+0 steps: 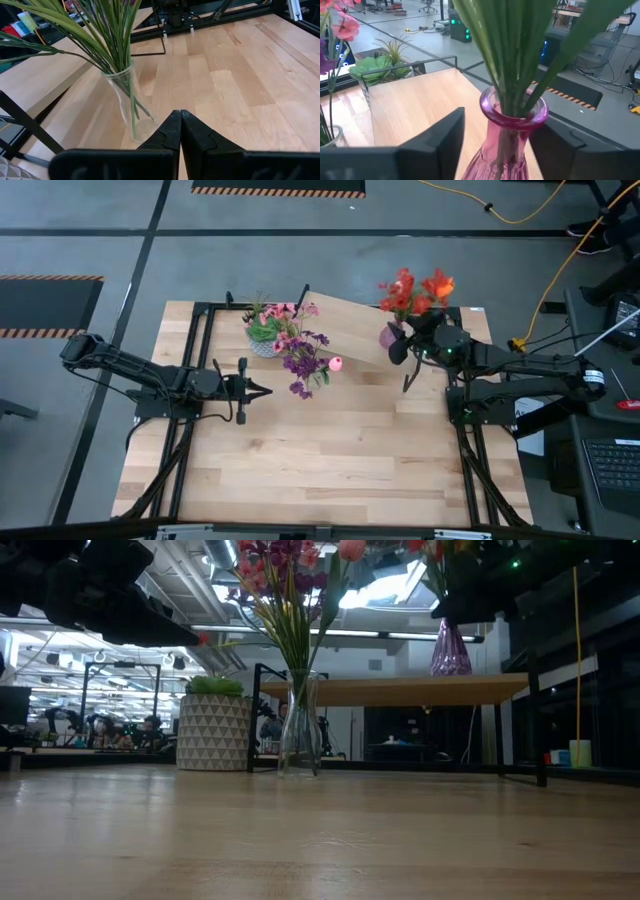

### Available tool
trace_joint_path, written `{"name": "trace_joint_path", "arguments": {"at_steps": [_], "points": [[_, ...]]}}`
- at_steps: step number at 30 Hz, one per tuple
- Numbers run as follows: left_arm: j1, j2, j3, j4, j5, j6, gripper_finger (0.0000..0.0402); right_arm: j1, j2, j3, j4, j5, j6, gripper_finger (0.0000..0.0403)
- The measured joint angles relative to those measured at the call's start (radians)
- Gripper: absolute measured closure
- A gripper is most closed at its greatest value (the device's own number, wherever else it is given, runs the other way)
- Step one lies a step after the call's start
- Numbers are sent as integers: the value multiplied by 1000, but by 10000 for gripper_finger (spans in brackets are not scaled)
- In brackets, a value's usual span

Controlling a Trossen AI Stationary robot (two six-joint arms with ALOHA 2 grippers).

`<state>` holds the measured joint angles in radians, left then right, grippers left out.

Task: Pick and place flowers into a vace then onto a shelf
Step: Put the purple vase on the shelf, then put the transparent vase on the shelf

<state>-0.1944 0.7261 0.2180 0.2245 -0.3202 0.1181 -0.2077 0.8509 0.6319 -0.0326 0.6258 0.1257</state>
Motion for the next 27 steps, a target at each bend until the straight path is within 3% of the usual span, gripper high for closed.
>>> {"name": "trace_joint_path", "arguments": {"at_steps": [6, 15, 27], "points": [[0, 0, 0, 0, 0, 0, 397, 0, 0, 0, 1, 0, 0, 160], [0, 0, 0, 0, 0, 0, 397, 0, -19, 0, -5, 0, -1, 156], [0, 0, 0, 0, 0, -1, 397, 54, -129, 0, -139, -44, 98, 155]]}}
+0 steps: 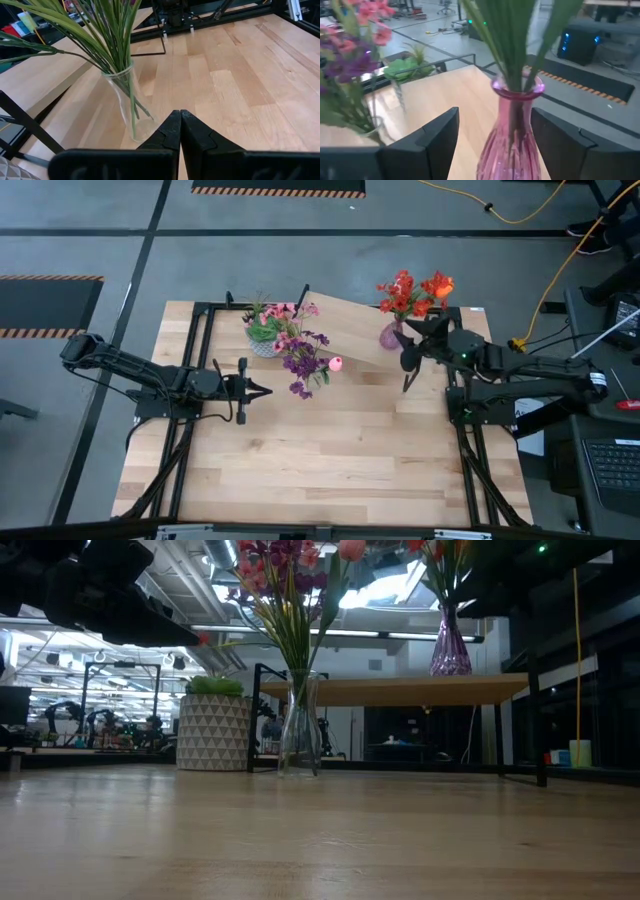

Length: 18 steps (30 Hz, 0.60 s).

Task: Pick and place flowers into a vace then onto a shelf
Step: Put the transparent vase on the shelf

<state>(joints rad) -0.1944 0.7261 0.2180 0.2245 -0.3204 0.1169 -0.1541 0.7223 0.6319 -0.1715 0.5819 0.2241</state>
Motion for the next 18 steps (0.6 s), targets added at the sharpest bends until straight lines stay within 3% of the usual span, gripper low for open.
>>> {"name": "trace_joint_path", "arguments": {"at_steps": [11, 18], "points": [[0, 0, 0, 0, 0, -25, 397, 73, -67, 31, -106, -3, 9, 208], [0, 0, 0, 3, 0, -25, 399, 202, -8, 31, -111, -88, 3, 326]]}}
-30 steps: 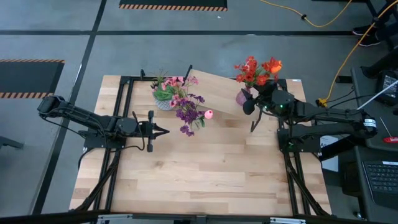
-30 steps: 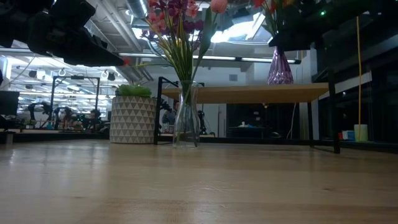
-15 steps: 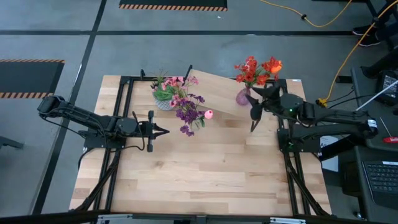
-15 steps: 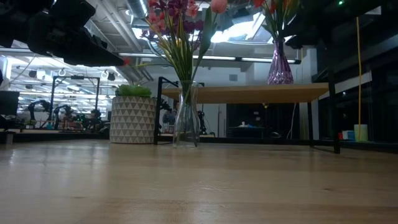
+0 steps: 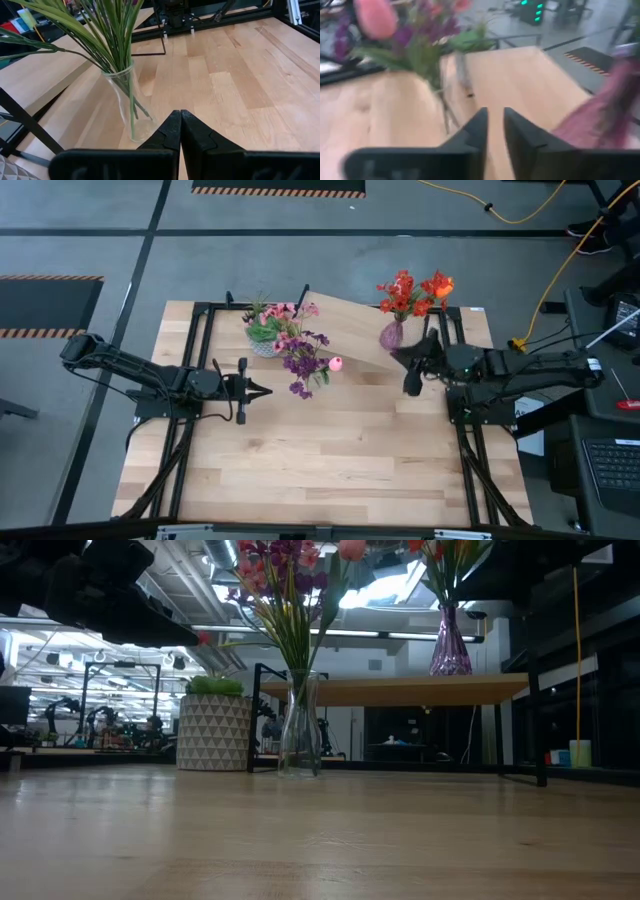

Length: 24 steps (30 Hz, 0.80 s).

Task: Pick and place flowers into a vace then onto a shelf
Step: Put the transparent vase on the shelf

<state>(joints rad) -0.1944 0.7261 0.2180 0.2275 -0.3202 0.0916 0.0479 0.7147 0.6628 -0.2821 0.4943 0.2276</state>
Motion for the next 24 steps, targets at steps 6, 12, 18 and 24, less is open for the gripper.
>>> {"name": "trace_joint_path", "arguments": {"at_steps": [6, 12, 18, 24], "points": [[0, 0, 0, 0, 0, 0, 395, 111, 60, 0, 65, 1, -46, 392], [0, 0, 0, 8, -1, -13, 369, 212, 119, 0, 115, 1, -47, 397], [0, 0, 0, 16, -1, -45, 307, 279, 276, 0, 234, 2, -4, 396], [0, 0, 0, 15, -18, -76, 229, 323, 471, 0, 404, 2, -8, 400]]}}
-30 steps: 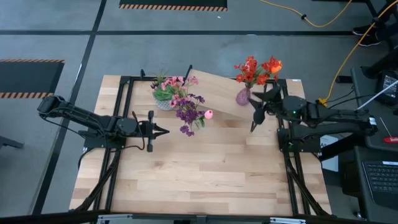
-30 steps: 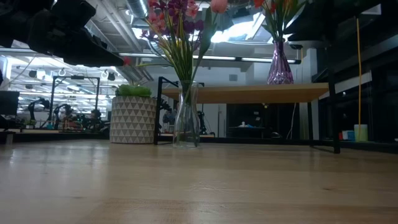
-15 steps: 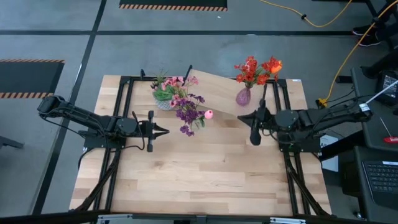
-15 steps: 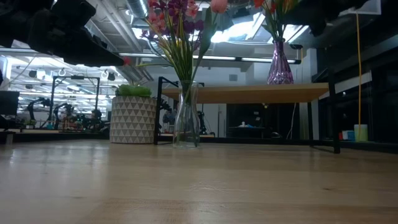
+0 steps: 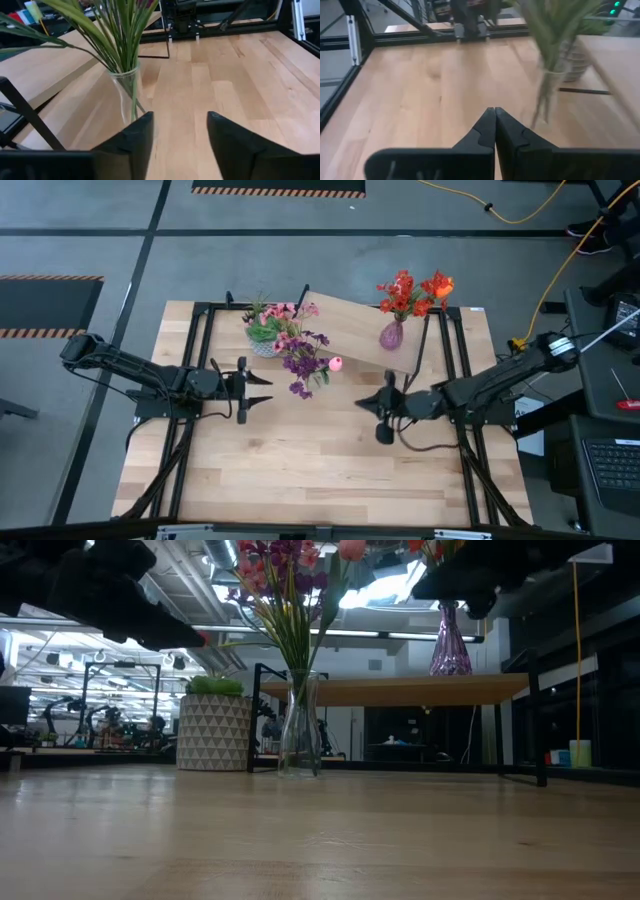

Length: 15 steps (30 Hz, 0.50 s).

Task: Pick and place flowers into a vace then onto a shelf
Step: Put the transparent vase on the shelf

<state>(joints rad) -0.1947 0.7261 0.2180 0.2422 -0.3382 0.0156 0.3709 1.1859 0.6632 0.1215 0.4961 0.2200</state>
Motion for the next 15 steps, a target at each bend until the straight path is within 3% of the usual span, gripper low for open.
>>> {"name": "trace_joint_path", "arguments": {"at_steps": [8, 15], "points": [[0, 0, 0, -7, -2, -13, 145, 32, 179, 0, 203, 1, 14, 401], [0, 2, 0, -6, -67, -35, 126, 69, 266, 0, 330, 44, 11, 401]]}}
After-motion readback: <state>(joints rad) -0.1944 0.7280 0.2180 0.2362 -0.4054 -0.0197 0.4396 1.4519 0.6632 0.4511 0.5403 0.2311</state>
